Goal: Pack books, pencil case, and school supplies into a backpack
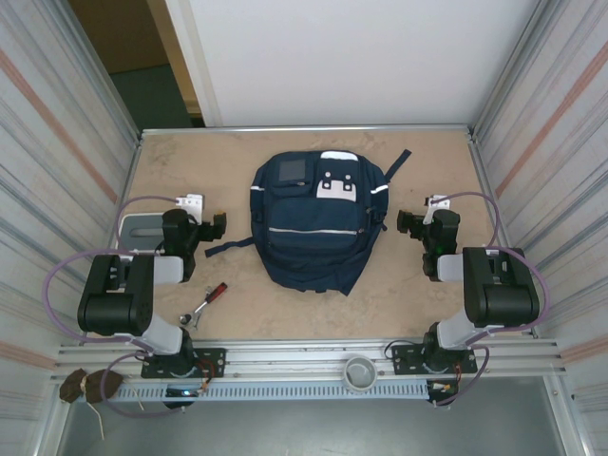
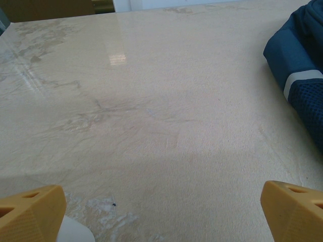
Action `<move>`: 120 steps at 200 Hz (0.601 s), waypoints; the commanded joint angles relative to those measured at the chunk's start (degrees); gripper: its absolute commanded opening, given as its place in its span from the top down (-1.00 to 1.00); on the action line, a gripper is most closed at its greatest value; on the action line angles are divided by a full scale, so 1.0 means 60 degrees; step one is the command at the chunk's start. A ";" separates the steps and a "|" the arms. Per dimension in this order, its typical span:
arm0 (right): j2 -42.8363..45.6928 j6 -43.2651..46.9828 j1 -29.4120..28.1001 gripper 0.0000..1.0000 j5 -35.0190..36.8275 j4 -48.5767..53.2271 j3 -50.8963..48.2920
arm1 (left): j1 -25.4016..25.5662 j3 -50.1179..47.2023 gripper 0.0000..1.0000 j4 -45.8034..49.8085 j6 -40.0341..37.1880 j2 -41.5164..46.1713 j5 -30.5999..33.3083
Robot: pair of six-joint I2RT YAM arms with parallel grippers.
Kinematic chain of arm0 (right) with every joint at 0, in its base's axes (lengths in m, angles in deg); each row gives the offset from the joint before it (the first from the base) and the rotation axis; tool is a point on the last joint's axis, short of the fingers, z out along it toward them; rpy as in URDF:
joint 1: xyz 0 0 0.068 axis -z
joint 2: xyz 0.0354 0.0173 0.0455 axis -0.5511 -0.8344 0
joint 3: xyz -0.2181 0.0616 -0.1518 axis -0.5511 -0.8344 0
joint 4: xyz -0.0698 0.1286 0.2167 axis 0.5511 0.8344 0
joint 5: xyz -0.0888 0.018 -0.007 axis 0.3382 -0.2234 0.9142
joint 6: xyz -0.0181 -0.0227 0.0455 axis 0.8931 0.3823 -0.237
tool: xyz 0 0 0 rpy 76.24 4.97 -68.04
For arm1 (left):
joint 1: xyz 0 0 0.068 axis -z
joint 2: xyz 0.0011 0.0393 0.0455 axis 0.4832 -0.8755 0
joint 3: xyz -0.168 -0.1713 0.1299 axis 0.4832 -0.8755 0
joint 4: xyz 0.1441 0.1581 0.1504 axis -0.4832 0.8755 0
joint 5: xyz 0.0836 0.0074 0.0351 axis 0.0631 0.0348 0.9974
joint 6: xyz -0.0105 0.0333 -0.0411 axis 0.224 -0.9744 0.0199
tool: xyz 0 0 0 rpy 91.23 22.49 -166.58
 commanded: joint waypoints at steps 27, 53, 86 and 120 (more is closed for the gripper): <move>0.0000 -0.0159 0.0053 -0.98 -0.0102 0.0062 0.0221 | 0.0036 -0.0066 -0.97 -0.0238 0.0045 0.0064 -0.0144; -0.0001 -0.0165 0.0063 -0.98 -0.0110 0.0052 0.0220 | 0.0041 -0.0059 -0.97 -0.0238 0.0045 0.0064 -0.0140; -0.0012 -0.0161 0.0051 -0.98 -0.0102 0.0060 0.0220 | 0.0023 -0.0045 -0.97 -0.0223 0.0045 0.0050 -0.0171; -0.0004 -0.0167 0.0052 -0.98 -0.0102 0.0050 0.0246 | 0.0013 -0.0042 -0.97 -0.0209 0.0045 0.0050 -0.0209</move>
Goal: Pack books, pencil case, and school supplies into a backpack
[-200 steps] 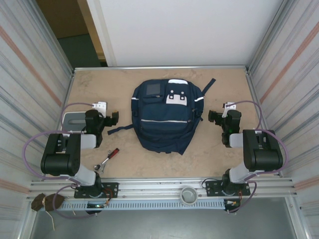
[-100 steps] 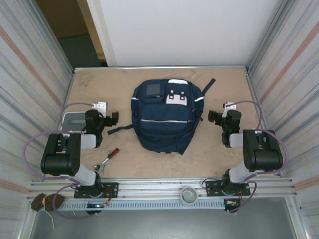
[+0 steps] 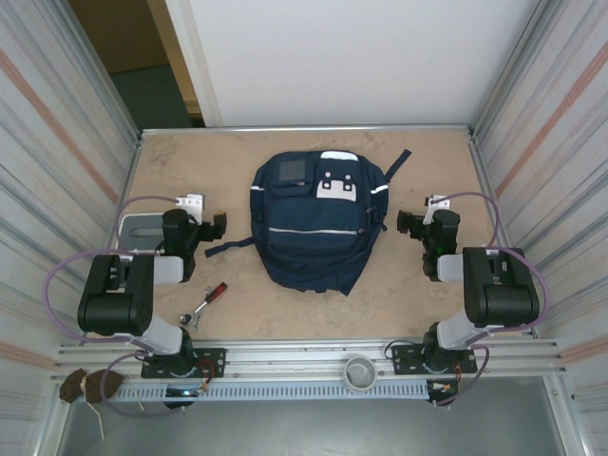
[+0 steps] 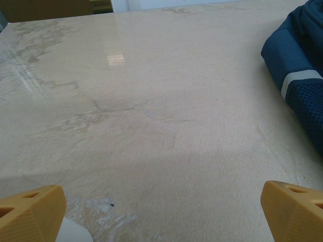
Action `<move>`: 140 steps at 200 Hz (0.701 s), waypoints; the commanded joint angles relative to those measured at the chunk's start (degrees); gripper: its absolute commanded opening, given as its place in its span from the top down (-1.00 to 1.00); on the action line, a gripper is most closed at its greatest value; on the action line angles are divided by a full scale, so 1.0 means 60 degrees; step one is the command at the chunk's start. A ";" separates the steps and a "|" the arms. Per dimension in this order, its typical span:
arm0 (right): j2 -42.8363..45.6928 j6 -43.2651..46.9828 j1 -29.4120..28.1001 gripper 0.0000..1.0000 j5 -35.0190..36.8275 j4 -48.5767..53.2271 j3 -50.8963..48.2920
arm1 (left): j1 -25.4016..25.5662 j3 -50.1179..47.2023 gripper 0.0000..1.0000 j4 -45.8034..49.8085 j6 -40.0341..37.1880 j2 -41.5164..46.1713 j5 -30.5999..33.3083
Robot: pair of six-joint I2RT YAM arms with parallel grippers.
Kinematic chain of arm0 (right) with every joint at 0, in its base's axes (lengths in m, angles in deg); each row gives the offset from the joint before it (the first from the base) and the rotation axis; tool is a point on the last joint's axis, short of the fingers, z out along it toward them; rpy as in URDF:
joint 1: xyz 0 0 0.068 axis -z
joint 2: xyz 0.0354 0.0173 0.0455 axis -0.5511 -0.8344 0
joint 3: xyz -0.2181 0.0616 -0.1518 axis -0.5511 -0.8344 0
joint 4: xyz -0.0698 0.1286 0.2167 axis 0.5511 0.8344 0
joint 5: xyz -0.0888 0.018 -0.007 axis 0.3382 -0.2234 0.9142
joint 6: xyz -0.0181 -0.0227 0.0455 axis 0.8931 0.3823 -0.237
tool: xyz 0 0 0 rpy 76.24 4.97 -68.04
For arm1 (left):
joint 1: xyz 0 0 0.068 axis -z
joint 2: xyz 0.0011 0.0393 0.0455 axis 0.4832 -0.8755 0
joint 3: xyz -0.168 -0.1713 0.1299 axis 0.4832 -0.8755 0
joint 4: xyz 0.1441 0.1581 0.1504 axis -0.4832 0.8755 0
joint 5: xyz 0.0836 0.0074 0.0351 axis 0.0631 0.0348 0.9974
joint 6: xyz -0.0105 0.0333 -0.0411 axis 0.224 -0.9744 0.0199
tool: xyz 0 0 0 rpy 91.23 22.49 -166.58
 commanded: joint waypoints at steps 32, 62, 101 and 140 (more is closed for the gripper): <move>-0.0013 -0.0165 0.0051 -0.98 -0.0102 0.0030 0.0221 | 0.0013 -0.0057 -0.97 -0.0209 0.0045 0.0057 -0.0142; -0.0004 -0.0167 0.0051 -0.98 -0.0102 0.0032 0.0230 | 0.0010 -0.0055 -0.97 -0.0211 0.0052 0.0051 -0.0135; -0.0034 -0.0169 0.0051 -0.98 -0.0102 0.0063 0.0255 | 0.0014 -0.0057 -0.97 -0.0209 0.0049 0.0050 -0.0131; 0.0000 -0.0161 0.0066 -0.98 -0.0117 0.0039 0.0228 | 0.0011 -0.0050 -0.97 -0.0222 0.0060 0.0059 -0.0136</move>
